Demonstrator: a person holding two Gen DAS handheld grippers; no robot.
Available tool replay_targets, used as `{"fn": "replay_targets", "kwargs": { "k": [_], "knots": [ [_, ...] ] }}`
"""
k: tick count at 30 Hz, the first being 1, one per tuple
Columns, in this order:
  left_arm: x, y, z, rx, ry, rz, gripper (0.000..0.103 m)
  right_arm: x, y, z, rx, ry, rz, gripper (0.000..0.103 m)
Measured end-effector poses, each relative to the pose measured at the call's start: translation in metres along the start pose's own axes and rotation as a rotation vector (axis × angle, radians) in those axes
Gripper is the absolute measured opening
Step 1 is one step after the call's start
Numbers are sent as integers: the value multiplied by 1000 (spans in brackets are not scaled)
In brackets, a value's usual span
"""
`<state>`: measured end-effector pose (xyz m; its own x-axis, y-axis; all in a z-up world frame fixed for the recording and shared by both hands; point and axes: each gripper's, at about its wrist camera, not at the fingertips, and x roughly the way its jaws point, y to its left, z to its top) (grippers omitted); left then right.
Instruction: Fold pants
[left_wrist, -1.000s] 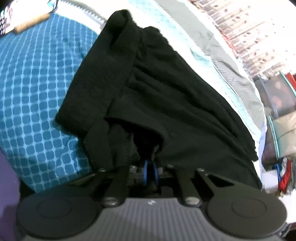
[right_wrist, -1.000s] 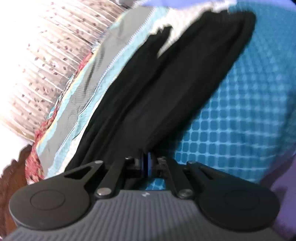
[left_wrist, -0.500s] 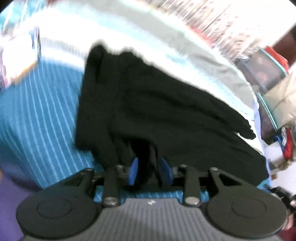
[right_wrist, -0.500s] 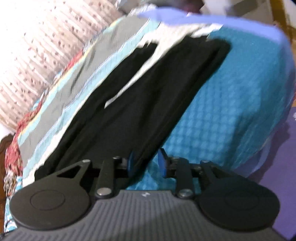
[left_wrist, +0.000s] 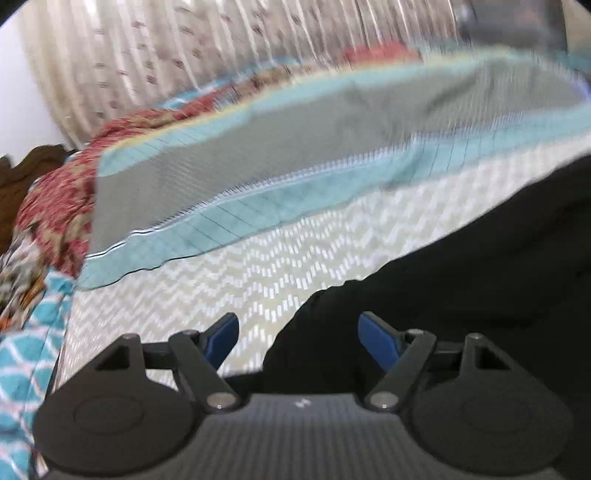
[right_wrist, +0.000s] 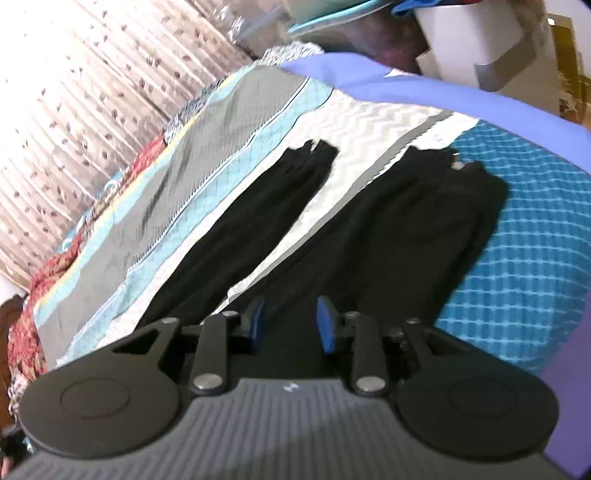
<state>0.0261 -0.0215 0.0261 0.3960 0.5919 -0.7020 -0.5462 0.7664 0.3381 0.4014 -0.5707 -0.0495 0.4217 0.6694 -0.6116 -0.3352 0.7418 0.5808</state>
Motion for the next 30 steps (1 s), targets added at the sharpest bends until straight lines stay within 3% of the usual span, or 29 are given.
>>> {"fn": "replay_targets", "kwargs": {
  "k": [4,5,6,7,9,12,16,18,23,25,26,27,30],
  "knots": [
    [69,-6,4,2,122,-37,68,16,10,17,-18,17,-31,34],
    [80,-10,3,-10,152,-71,58,20,15,24,-26,17,-36,34],
    [87,-7,-2,-14,169,-98,41,27,21,33,-41,17,-43,34],
    [89,-11,-4,-8,170,-110,34,36,29,43,-61,20,-56,34],
    [82,-21,-8,18,126,-86,13,60,48,66,-105,27,-91,34],
    [61,-15,-10,-33,73,-106,9,109,70,101,-116,38,-117,36],
    [4,-11,-10,-65,-62,-133,9,190,82,145,5,60,-155,38],
    [-22,-11,-10,-74,-105,-124,9,228,85,159,43,77,-190,46],
    [-64,-19,-19,-89,-160,-83,9,300,81,167,69,126,-397,55],
    [-72,-22,-23,-92,-168,-74,9,304,82,162,36,112,-432,50],
    [-75,-23,-24,-96,-171,-69,9,302,84,161,15,103,-458,24],
    [-79,-24,-26,-105,-173,-66,9,298,83,160,-7,107,-451,6],
    [-88,-22,-29,-136,-177,-61,9,270,68,167,34,79,-390,5]
  ]
}}
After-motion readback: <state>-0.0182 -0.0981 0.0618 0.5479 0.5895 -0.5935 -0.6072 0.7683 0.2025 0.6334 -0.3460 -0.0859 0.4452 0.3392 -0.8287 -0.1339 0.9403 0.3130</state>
